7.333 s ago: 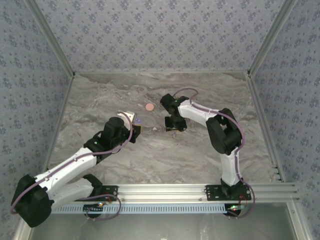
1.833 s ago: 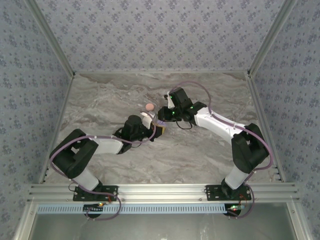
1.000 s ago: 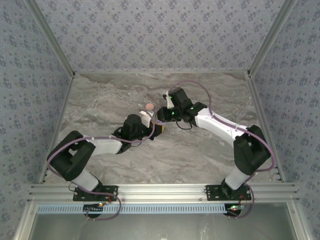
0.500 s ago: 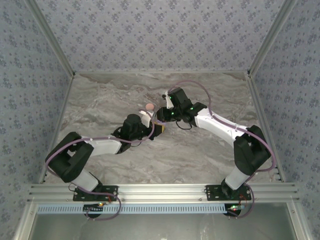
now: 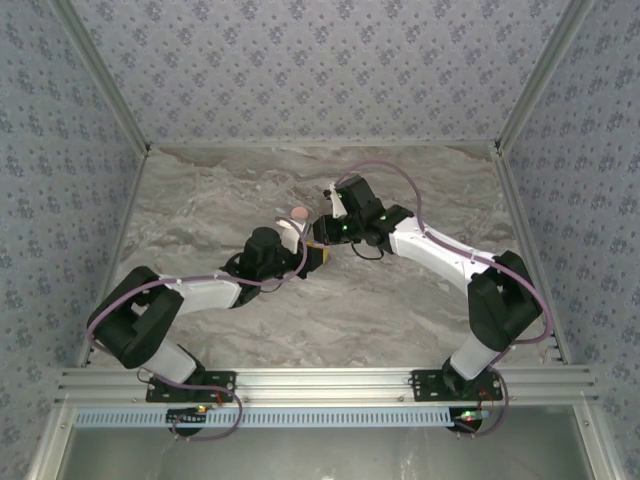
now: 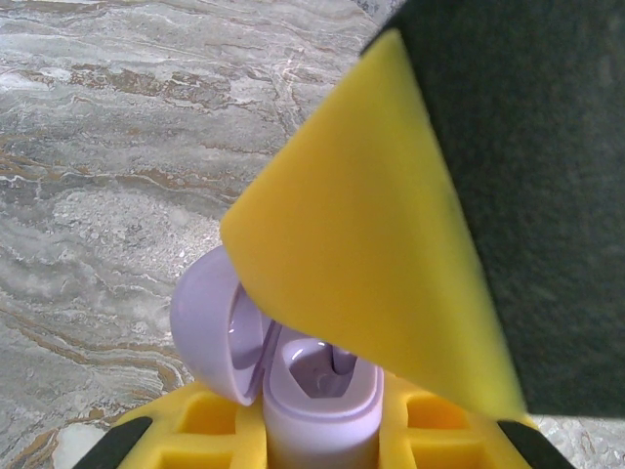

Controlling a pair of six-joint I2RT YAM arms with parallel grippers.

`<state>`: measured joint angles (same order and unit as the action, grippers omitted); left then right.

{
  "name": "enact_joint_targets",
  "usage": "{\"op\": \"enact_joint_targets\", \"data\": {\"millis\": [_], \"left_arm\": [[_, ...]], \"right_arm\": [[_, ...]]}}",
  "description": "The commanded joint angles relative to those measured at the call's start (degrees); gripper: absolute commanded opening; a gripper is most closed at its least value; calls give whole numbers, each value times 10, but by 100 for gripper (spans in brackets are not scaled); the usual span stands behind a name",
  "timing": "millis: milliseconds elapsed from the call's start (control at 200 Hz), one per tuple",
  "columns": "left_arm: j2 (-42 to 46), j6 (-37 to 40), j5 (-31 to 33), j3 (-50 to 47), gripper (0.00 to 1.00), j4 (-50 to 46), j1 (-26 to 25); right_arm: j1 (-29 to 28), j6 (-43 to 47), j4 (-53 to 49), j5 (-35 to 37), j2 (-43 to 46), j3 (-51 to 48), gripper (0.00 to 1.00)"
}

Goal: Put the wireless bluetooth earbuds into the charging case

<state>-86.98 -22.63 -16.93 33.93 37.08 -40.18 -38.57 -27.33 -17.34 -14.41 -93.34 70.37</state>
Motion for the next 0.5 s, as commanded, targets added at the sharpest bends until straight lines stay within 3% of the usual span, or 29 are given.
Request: {"op": "enact_joint_targets", "data": {"millis": [0,495], "left_arm": [[28,-1,4,12,9,26,1],[45,31,-12,8,9,20,1]], "right_arm": [[-6,11,-11,-13,16,-6,22],[-7,19,-18,-19,41,0,43]]}}
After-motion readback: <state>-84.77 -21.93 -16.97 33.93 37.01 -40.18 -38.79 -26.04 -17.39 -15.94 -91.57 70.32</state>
